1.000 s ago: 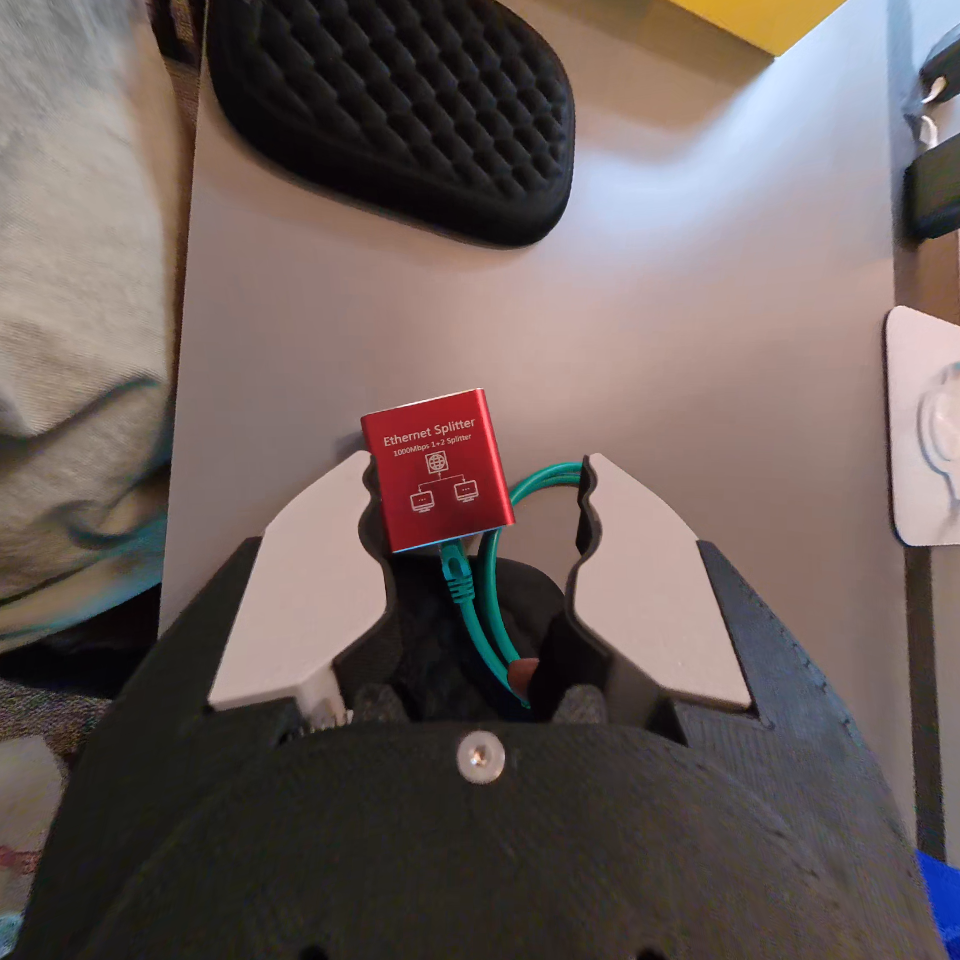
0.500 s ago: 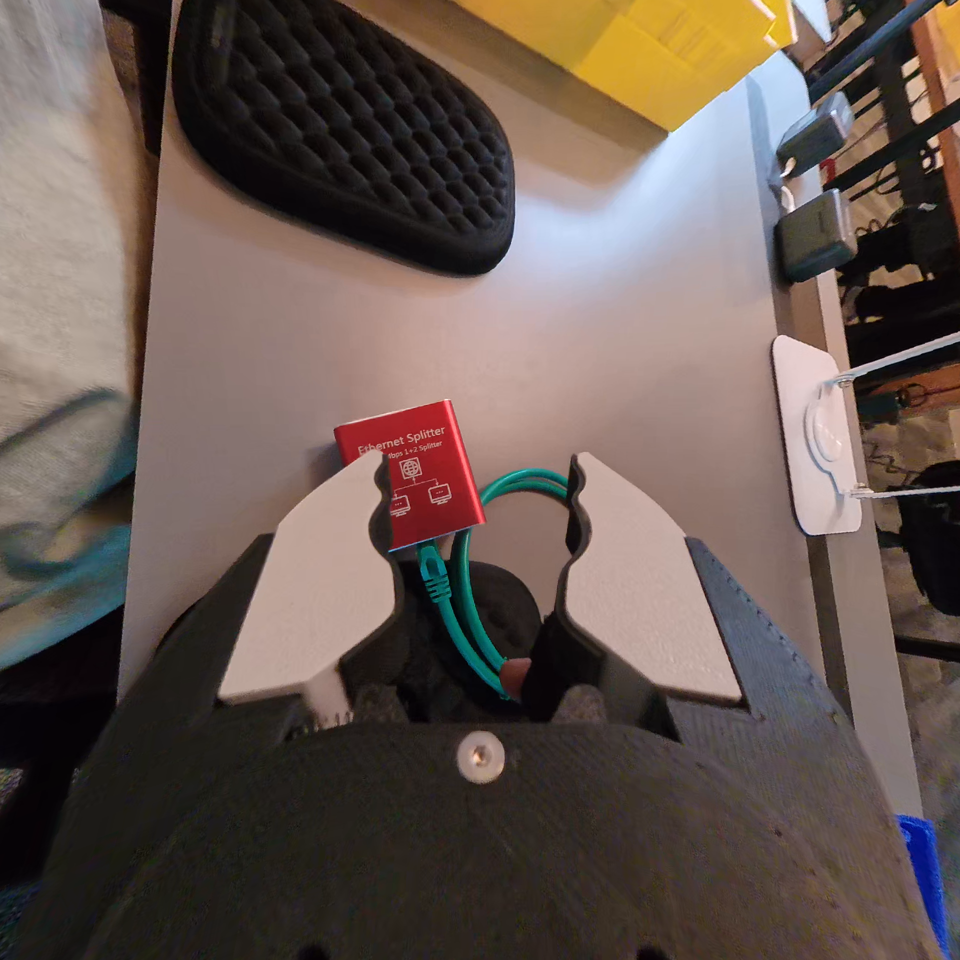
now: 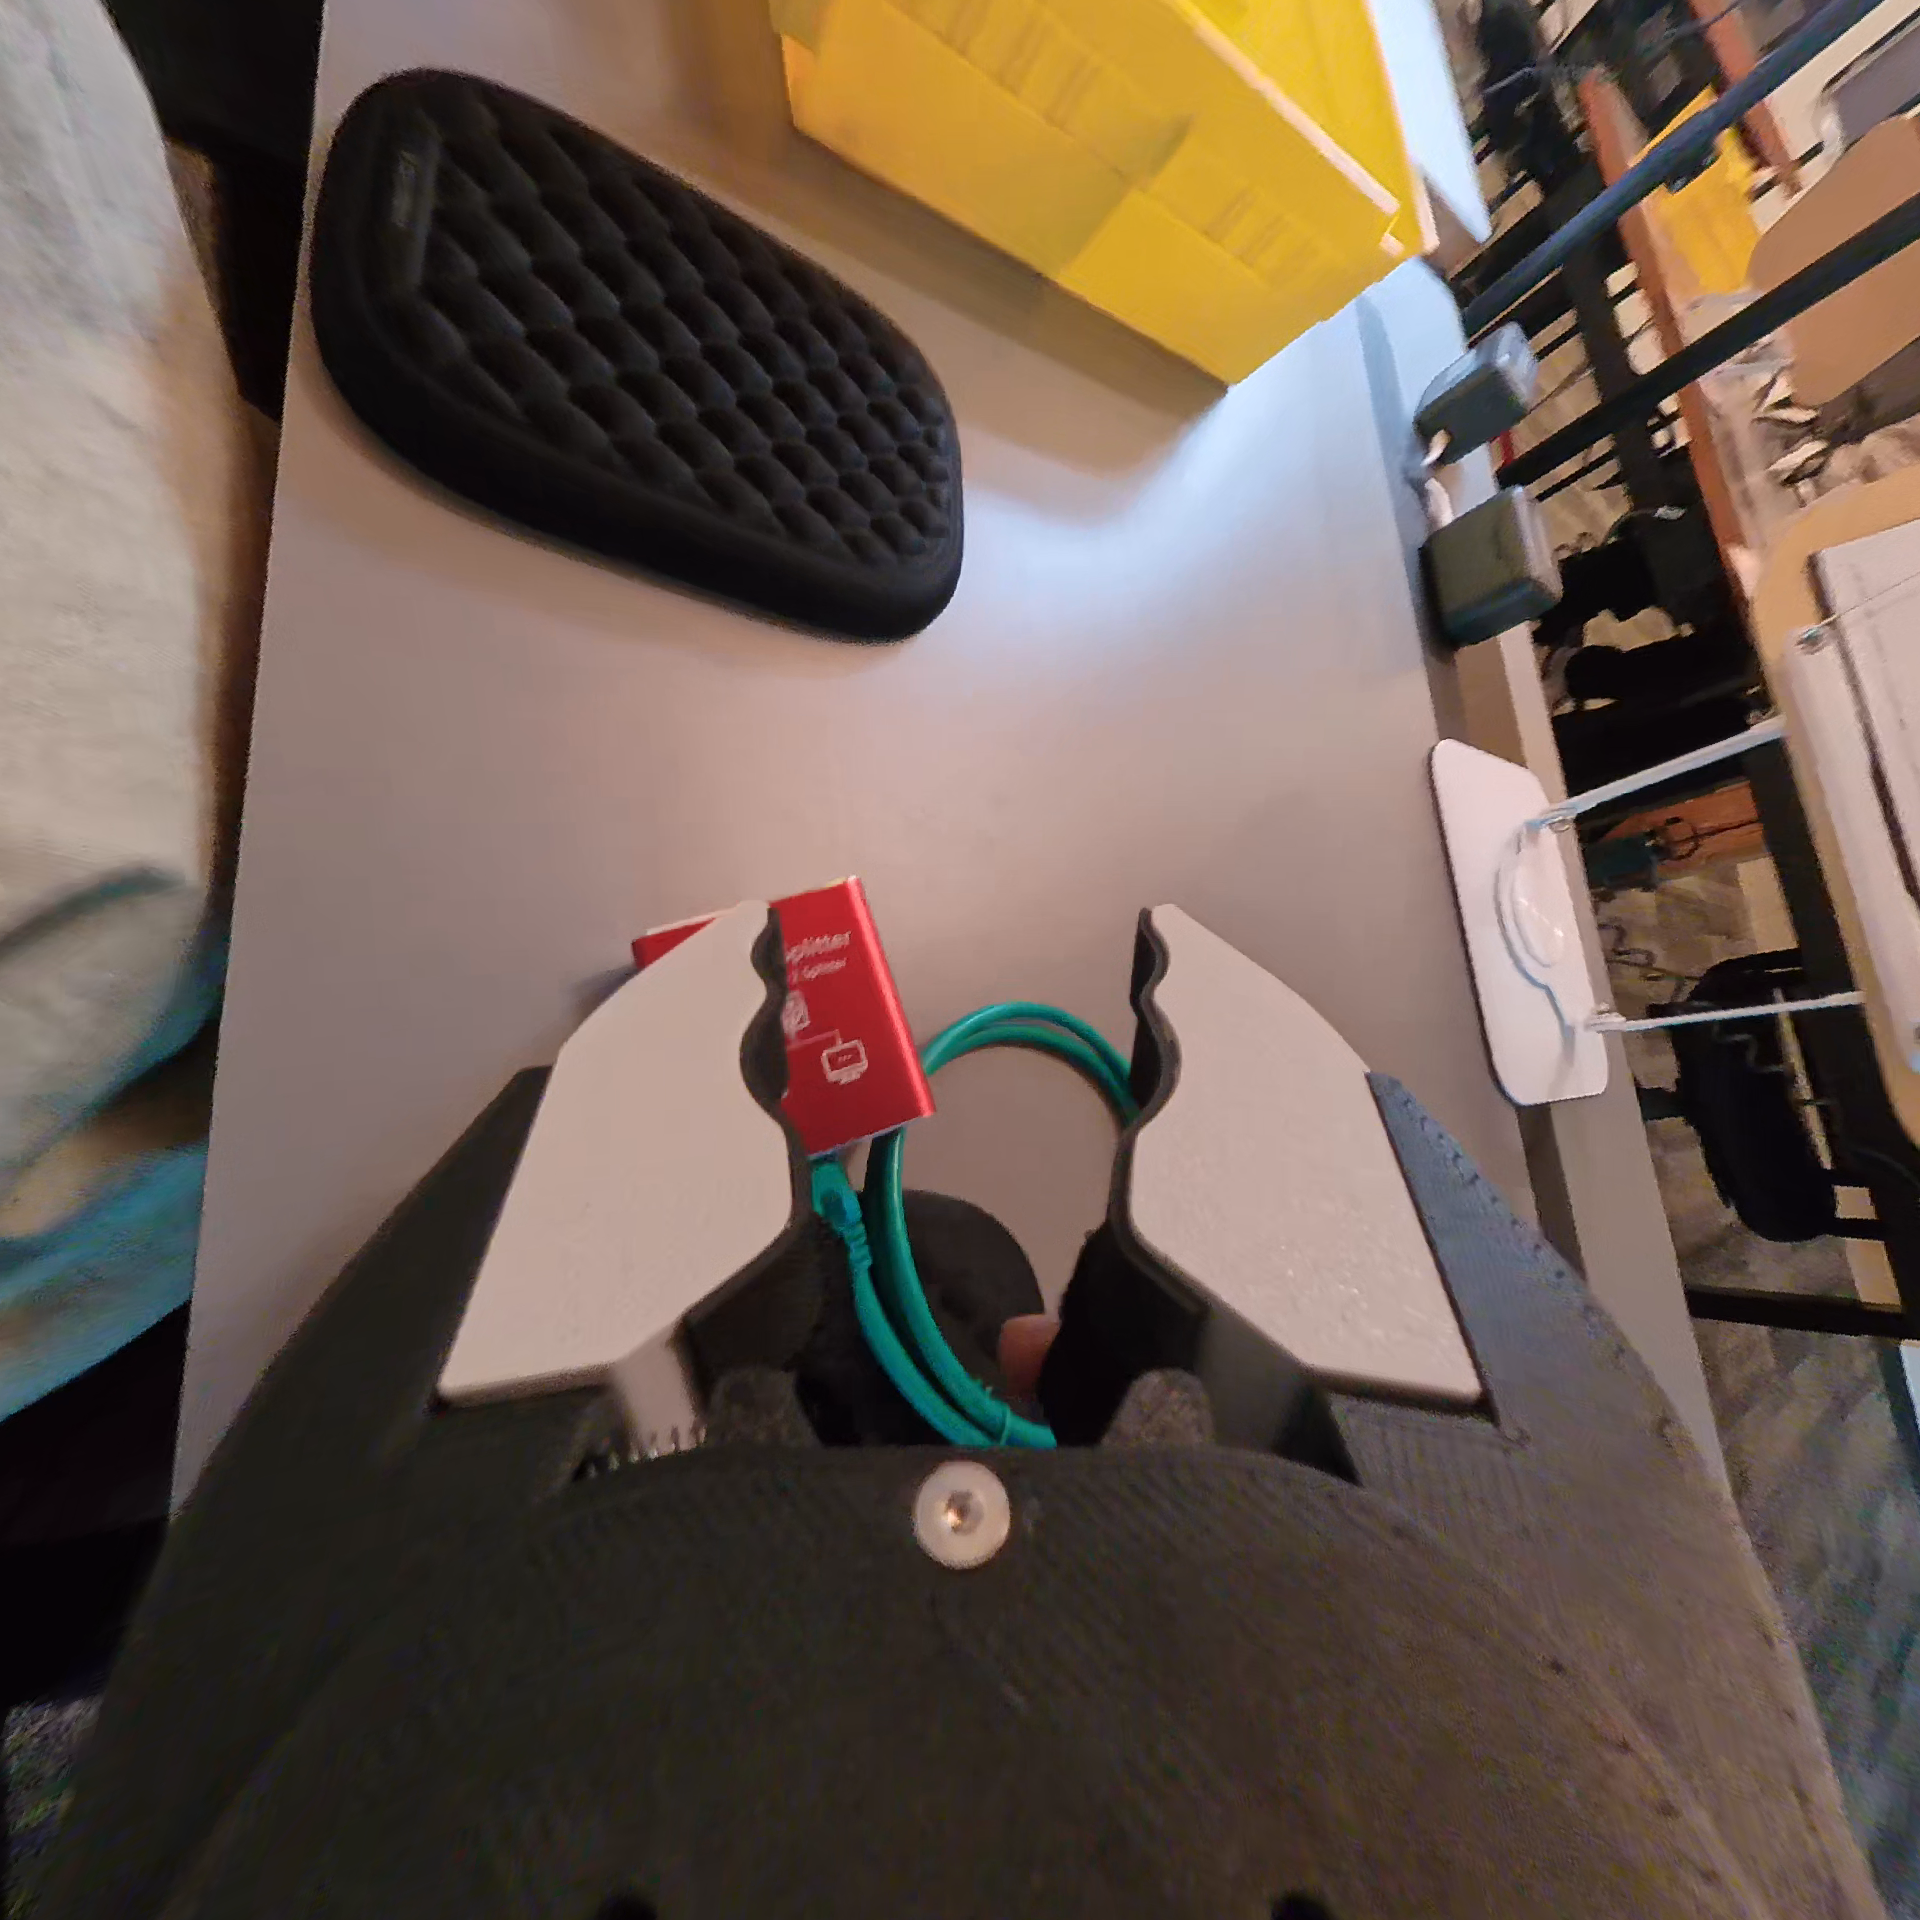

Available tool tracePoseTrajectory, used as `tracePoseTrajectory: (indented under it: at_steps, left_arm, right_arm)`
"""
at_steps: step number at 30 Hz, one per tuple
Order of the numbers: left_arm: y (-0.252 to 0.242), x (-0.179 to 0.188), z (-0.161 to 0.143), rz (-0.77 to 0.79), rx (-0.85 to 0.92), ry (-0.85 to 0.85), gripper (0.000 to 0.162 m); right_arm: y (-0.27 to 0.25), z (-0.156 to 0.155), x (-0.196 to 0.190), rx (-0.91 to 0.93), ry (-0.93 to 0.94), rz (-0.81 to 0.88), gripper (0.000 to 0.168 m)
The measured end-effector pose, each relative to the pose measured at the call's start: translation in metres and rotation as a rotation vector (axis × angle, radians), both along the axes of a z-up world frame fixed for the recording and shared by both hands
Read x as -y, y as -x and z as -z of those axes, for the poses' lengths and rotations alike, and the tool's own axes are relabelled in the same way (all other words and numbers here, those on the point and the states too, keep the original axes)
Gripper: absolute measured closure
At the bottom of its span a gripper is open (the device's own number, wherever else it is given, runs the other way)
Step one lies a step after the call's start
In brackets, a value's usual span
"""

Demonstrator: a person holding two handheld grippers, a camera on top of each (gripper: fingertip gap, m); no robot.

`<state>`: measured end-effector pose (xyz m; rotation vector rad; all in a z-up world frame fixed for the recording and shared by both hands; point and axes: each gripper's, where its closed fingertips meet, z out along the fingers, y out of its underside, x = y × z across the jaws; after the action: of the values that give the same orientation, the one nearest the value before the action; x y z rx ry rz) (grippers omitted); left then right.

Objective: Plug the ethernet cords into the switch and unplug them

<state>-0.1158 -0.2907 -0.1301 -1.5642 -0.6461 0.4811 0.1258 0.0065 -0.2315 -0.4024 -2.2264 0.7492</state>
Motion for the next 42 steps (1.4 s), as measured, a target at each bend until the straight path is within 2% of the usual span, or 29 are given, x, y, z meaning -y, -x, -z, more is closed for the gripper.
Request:
tracePoseTrajectory:
  at_steps: [5, 9, 13, 16, 21, 27, 31, 34, 36, 37, 38, 39, 40, 42]
  left_arm:
    - [-0.031, -0.018, -0.050, 0.247, -0.025, -0.460, 0.156]
    - [-0.050, -0.044, -0.063, 0.383, 0.035, -0.627, 0.156]
    - [-0.066, -0.088, -0.049, 0.477, 0.091, -0.550, 0.157]
    - [-0.083, -0.120, -0.037, 0.560, 0.135, -0.488, 0.157]
    - [-0.113, -0.158, -0.021, 0.697, 0.213, -0.401, 0.157]
    - [-0.132, -0.180, -0.007, 0.761, 0.230, -0.306, 0.157]
    - [-0.138, -0.184, -0.005, 0.795, 0.249, -0.301, 0.157]
    - [-0.137, -0.184, -0.005, 0.792, 0.240, -0.298, 0.157]
    - [-0.140, -0.183, -0.008, 0.805, 0.210, -0.299, 0.156]
    - [-0.141, -0.182, -0.011, 0.817, 0.180, -0.295, 0.148]
    - [-0.142, -0.179, -0.016, 0.821, 0.144, -0.292, 0.129]
    - [-0.140, -0.175, -0.020, 0.806, 0.097, -0.279, 0.116]
    - [-0.138, -0.170, -0.024, 0.780, 0.025, -0.254, 0.112]
    - [-0.137, -0.160, -0.031, 0.718, -0.185, -0.191, 0.112]
  right_arm:
    - [0.011, -0.024, 0.026, -0.127, 0.150, -0.056, 0.101]
    - [0.018, -0.044, 0.057, -0.210, 0.335, -0.130, 0.101]
    - [0.023, -0.064, 0.090, -0.233, 0.550, -0.218, 0.104]
    - [0.032, -0.069, 0.104, -0.220, 0.603, -0.233, 0.109]
    - [0.053, -0.067, 0.112, -0.277, 0.456, -0.237, 0.112]
    - [0.063, -0.063, 0.127, -0.261, 0.338, -0.272, 0.122]
    - [0.067, -0.056, 0.128, -0.261, 0.275, -0.266, 0.152]
    - [0.067, -0.054, 0.127, -0.244, 0.312, -0.261, 0.153]
    - [0.066, -0.059, 0.126, -0.237, 0.394, -0.254, 0.153]
    - [0.066, -0.064, 0.125, -0.230, 0.464, -0.256, 0.154]
    - [0.065, -0.070, 0.123, -0.217, 0.556, -0.253, 0.154]
    - [0.065, -0.076, 0.119, -0.195, 0.665, -0.246, 0.154]
    - [0.066, -0.083, 0.113, -0.168, 0.793, -0.230, 0.154]
    - [0.071, -0.098, 0.095, -0.100, 1.110, -0.181, 0.155]
